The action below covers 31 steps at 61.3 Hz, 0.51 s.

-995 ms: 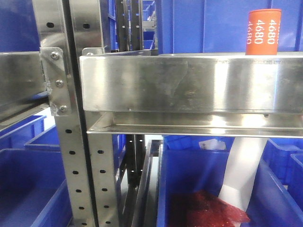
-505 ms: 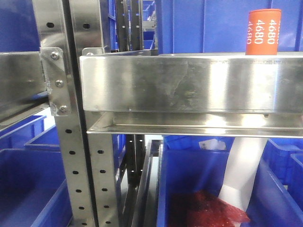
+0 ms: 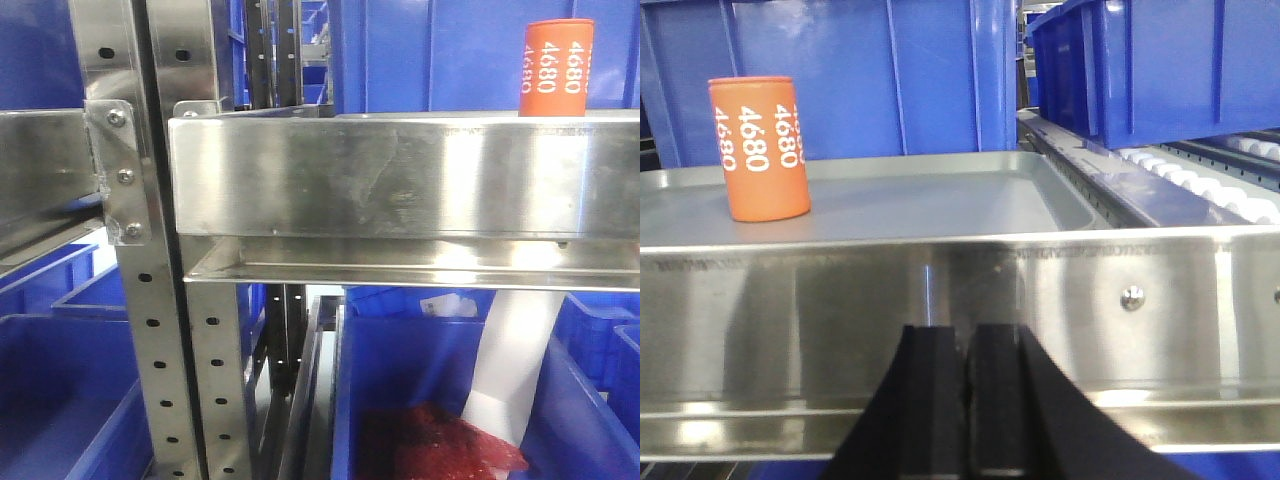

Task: Grab orange capacitor from left shelf to right conveyor

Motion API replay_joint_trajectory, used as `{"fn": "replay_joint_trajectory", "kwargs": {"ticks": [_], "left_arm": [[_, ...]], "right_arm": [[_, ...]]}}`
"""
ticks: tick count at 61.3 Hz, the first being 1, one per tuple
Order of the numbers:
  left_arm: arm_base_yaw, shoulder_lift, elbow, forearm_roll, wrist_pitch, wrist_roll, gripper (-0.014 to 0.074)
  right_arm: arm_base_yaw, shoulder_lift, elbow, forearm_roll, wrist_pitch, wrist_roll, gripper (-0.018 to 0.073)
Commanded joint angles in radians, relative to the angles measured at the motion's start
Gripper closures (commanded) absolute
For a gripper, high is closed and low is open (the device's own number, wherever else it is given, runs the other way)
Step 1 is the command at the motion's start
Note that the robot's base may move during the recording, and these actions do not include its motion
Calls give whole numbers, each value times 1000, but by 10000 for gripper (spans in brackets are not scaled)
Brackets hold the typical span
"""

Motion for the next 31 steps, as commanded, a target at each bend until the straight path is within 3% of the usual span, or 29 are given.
{"fn": "replay_joint_trajectory", "kwargs": {"ticks": [1, 8, 17, 25, 31], "left_arm": [[-3, -12, -5, -2, -90, -1, 723], [-3, -12, -5, -2, -90, -1, 723], [-3, -12, -5, -2, -90, -1, 723], [-3, -12, -5, -2, -90, -1, 723], [-3, -12, -5, -2, -90, -1, 723]], "right_arm": [[1, -14, -7, -4, -127, -8, 503], [1, -13, -52, -4, -98, 3, 503], [1, 17, -215, -5, 34, 2, 503], [1, 105, -337, -6, 59, 2, 498], [1, 194, -413, -6, 59, 2, 415]]}}
